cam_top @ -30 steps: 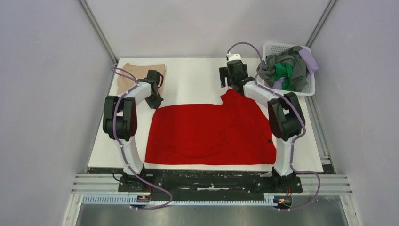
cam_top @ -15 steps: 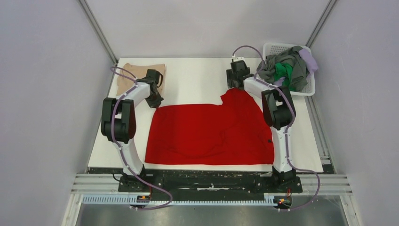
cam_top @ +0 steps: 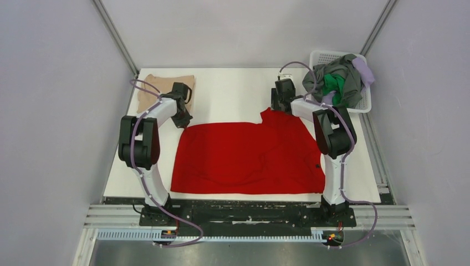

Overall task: Fold and stack the t-shirts
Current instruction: Grab the side of the flattened tshirt furthest away from the robot with both arms, then fold the other side of the tshirt into a rectangle

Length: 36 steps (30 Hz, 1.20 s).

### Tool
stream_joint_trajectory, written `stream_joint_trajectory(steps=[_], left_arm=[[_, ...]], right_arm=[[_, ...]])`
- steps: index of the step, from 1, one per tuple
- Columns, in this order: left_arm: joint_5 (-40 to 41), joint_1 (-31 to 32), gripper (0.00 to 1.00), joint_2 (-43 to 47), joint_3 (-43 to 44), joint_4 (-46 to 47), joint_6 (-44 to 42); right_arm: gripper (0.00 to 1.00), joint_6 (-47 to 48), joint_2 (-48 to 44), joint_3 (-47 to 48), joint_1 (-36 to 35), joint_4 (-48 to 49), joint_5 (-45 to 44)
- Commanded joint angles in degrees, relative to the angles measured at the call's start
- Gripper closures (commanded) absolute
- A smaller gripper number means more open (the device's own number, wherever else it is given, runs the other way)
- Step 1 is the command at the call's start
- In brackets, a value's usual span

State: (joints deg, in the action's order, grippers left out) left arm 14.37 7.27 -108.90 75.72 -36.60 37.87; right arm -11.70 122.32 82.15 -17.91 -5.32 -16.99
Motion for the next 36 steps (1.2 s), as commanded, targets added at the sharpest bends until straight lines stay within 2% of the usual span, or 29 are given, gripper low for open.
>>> stream_joint_trajectory(steps=[1,2,4,9,14,18,28,36], left_arm=[[-1.0,0.5,0.98,3.1,-0.6,1.4,-0.6],[-1.2,0.5,0.98,3.2,-0.6,1.6,-0.6],[-1.8,0.6,0.98,3.2,-0.6,1.5,-0.4],[-1.8,0.6,0.98,3.8,-0.5,1.5,-0.2],[-1.3,0.8,0.98,5.4,-1.1,1.5,-0.2],[-2.0,1.0,0.98,8.3,-3.0,1.5,-0.1],[-1.7,1.9,0.98,19.4,-12.6,3.2,0.3],[-2.7,2.3,0.98,29.9,-20.5,4.3,0.8]], right_arm=[[0.41,-1.7,-1.9,-4.8,0.5,-1.7,0.3],[0.42,-2.1,-2.1,-5.4,0.6,-1.4,0.3],[0.52,-2.6,-2.7,-7.0,0.7,0.2,0.5],[0.86,-2.6,-4.4,-10.3,0.8,6.7,0.5],[0.99,1.1,-6.4,-9.0,0.8,9.6,0.4],[1.00,2.9,-12.1,-13.4,0.7,12.2,1.5],[1.00,3.5,-31.1,-33.4,-0.5,13.5,3.5],[1.00,2.3,-47.5,-42.9,-3.2,4.2,-1.5]])
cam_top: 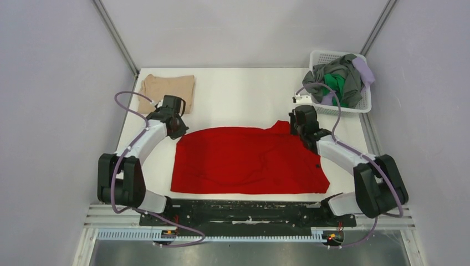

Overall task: Fold and stack the t-shirts
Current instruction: Fold the other side of the tshirt into a rectangle

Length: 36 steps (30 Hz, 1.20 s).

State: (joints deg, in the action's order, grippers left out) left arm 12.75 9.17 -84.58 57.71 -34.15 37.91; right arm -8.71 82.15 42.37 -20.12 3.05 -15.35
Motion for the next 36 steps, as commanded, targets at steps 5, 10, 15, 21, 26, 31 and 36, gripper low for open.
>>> stream_joint_trajectory(steps=[5,10,15,21,26,31,36], left_arm=[[-1.5,0.6,0.98,11.3,-7.6,1.8,2.8],[-0.8,0.8,0.98,17.5,-13.4,2.2,4.3],[-0.4,0.9,0.98,23.1,-17.9,2.2,5.8],[-0.9,1.3,0.98,27.3,-20.9,2.2,7.6],[-0.6,1.3,0.98,29.2,-23.2,1.4,8.8],[2.4,1.3,0.59,31.7,-25.2,-3.3,11.6],[6.6,1.3,0.02,38.0,-25.8,-13.2,16.9]], right_arm=[[1.00,-3.3,-17.4,-8.8,-3.3,-9.0,-3.4],[1.00,-3.4,-24.9,-11.8,-5.7,-15.8,-4.9],[1.00,-4.2,-30.7,-14.5,-7.2,-20.3,-5.1],[1.00,-5.4,-34.8,-16.6,-8.0,-23.7,-4.7],[0.98,-8.4,-36.1,-19.0,-9.5,-25.7,-1.8],[0.80,-15.6,-36.7,-19.9,-10.4,-36.4,-0.8],[0.57,-17.2,-41.1,-20.7,-11.6,-45.0,10.3]])
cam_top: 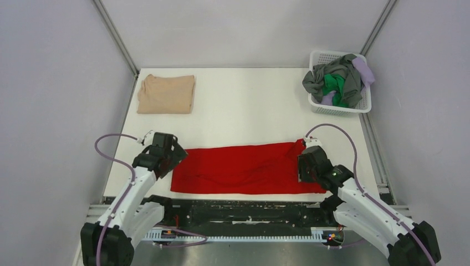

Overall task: Fold and stack the t-shirts
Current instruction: Fold the other side of the tshirt into a rectangle

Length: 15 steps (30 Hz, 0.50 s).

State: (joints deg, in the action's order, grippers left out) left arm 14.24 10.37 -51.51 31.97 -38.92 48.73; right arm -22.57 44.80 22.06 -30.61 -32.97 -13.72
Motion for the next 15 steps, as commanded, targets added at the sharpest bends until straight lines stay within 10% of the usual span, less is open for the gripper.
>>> stream_joint_trajectory(steps=[1,4,7,15], left_arm=[[6.4,0.1,0.00,6.9,0.3,-10.4,7.1],[8.8,0.1,0.00,12.3,2.5,-13.7,9.3],[7.1,0.1,0.00,14.2,6.0,-12.3,8.2],[-12.5,0.4,0.00,4.2,6.1,3.8,1.1]], right_arm=[[0.56,-2.5,-5.6,-0.3,-1.3,-10.4,11.0],[0.44,2.0,-10.7,1.4,-1.5,-12.2,15.8],[0.05,7.2,-12.2,4.9,-1.5,-9.0,20.0],[0.02,4.6,-5.6,6.8,-1.5,2.6,8.1]])
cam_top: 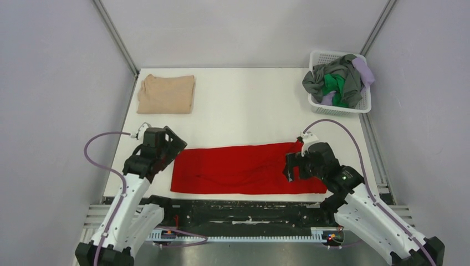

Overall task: Fold and stack the t-shirts
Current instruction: Fold the other side of the tshirt into a rectangle, then rotate the tshirt 90 degrees

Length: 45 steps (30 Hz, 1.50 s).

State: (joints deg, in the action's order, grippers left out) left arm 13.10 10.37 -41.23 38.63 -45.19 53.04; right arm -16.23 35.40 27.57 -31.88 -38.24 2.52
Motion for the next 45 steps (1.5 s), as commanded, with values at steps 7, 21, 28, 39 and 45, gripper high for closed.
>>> stream_joint_trajectory(steps=[7,21,28,39,45], left_arm=[[-18.2,4.2,0.00,-19.8,-2.1,16.8,-5.7],[-10.4,5.3,0.00,-22.0,-4.5,15.4,-7.4],[-8.2,5.3,0.00,-21.8,-3.3,13.6,-8.1],[-11.0,5.3,0.00,-23.1,-1.6,13.1,-8.6],[-14.8,7.9,0.00,-22.7,-3.1,14.2,-8.0]], right_arm=[[0.02,-6.6,14.9,-4.4,0.9,30.7,-9.3],[0.02,6.5,23.0,-5.4,1.0,28.1,9.4],[0.02,13.5,16.4,-3.6,0.1,7.3,32.0],[0.02,10.1,8.3,1.6,-0.7,0.0,14.5],[0.02,-0.9,14.0,-3.4,-0.4,10.3,3.6]])
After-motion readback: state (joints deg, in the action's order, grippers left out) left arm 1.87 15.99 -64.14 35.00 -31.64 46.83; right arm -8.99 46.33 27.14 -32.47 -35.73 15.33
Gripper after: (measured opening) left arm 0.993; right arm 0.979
